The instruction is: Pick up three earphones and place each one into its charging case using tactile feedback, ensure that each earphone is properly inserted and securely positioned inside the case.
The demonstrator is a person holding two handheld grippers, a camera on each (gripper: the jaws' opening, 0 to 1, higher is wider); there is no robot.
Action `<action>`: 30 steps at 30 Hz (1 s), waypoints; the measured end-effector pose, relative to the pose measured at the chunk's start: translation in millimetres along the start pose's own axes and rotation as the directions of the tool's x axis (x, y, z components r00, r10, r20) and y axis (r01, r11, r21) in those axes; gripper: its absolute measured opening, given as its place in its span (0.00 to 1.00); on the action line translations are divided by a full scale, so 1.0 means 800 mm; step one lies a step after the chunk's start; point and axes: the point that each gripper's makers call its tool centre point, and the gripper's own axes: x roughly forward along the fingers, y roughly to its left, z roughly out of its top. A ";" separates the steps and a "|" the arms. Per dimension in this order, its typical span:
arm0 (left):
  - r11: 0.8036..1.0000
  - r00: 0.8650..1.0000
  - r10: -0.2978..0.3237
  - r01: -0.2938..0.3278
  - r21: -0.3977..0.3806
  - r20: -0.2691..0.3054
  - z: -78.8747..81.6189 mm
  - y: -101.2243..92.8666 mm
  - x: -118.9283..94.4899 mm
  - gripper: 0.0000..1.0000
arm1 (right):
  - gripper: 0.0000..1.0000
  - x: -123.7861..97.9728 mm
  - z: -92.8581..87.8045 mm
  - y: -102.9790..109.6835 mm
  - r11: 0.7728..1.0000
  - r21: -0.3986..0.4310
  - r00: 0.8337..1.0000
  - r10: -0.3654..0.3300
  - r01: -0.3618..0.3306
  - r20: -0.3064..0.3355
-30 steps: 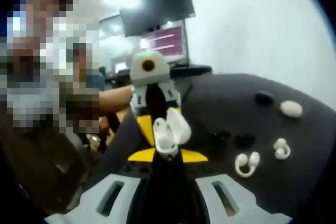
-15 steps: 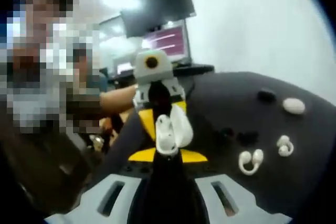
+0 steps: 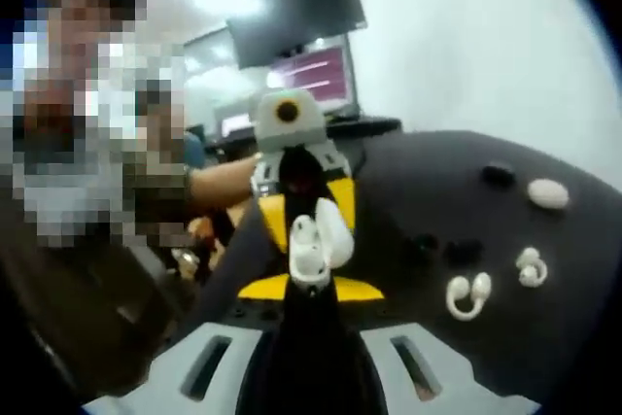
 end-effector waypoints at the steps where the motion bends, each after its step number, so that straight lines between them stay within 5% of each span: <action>1: 1.000 1.000 0.002 -0.002 0.005 0.001 0.000 0.001 0.000 0.22 | 0.16 0.000 0.000 0.000 1.000 0.005 1.000 0.001 -0.001 0.001; 6: 0.996 1.000 0.024 -0.025 0.089 0.011 0.003 0.002 0.000 0.21 | 0.16 0.000 -0.001 0.000 1.000 0.029 1.000 0.005 -0.006 0.006; 10: 0.952 0.997 0.074 -0.080 0.295 0.030 0.006 -0.007 -0.001 0.15 | 0.16 -0.001 -0.002 -0.002 0.996 0.090 1.000 0.014 -0.014 0.005; 13: 0.973 0.997 0.065 -0.070 0.221 0.030 0.005 -0.003 -0.001 0.15 | 0.16 -0.001 -0.002 -0.002 0.997 0.081 1.000 0.013 -0.013 0.005; 20: 0.972 0.997 0.068 -0.073 0.221 0.034 0.005 0.000 0.000 0.16 | 0.17 0.003 -0.001 -0.001 0.997 0.073 1.000 0.009 -0.010 0.012; 25: 0.974 0.996 0.089 -0.084 0.209 -0.014 -0.007 0.009 0.005 0.24 | 0.26 0.008 -0.001 -0.005 0.993 -0.115 0.999 -0.039 0.040 0.013; 30: 0.978 0.995 0.097 -0.089 0.186 -0.038 -0.012 0.014 0.008 0.28 | 0.31 0.006 -0.002 -0.009 0.987 -0.145 0.998 -0.069 0.070 0.014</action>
